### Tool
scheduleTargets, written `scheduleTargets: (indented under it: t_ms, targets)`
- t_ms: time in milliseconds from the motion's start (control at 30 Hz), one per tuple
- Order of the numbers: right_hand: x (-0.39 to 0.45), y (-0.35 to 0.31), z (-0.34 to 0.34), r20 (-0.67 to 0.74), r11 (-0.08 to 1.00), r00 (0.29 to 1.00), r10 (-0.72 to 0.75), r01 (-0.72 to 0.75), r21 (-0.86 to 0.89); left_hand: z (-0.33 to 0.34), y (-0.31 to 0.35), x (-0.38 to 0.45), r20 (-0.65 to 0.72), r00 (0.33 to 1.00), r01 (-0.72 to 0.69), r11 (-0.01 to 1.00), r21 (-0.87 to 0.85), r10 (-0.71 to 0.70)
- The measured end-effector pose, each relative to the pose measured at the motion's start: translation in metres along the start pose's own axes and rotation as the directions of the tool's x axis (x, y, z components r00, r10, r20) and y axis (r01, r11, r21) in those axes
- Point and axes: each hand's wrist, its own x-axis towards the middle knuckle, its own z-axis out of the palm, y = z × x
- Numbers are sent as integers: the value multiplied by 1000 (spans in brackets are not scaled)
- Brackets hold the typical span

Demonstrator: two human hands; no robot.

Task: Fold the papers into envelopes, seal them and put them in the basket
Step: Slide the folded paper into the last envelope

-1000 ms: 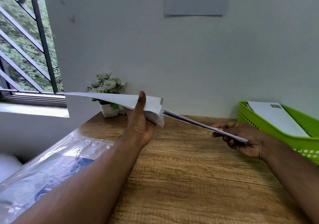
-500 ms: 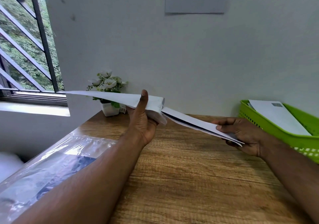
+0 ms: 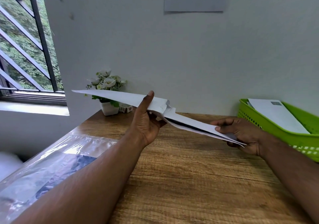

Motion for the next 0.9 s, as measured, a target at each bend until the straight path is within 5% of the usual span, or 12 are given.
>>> scheduleTargets:
  t_ms: [267,433,733,900]
  targets:
    - [-3,-4,6,-27,1000,1000,7,-6,26,1,-5,-4,49,999,9,994,105,-14]
    - [-7,-4,38,-5,970,997,-79,78,230,9,-23,-9,49,995,77,987,141,-84]
    - [-13,-6,20,344,919,903,-257,118,377,13,-21,-12,62,993,93,994,50,-96]
    - [-12,-5,27,193,892,932,-307,210,400,12,-22,-8,24,996,82,996,15,-83]
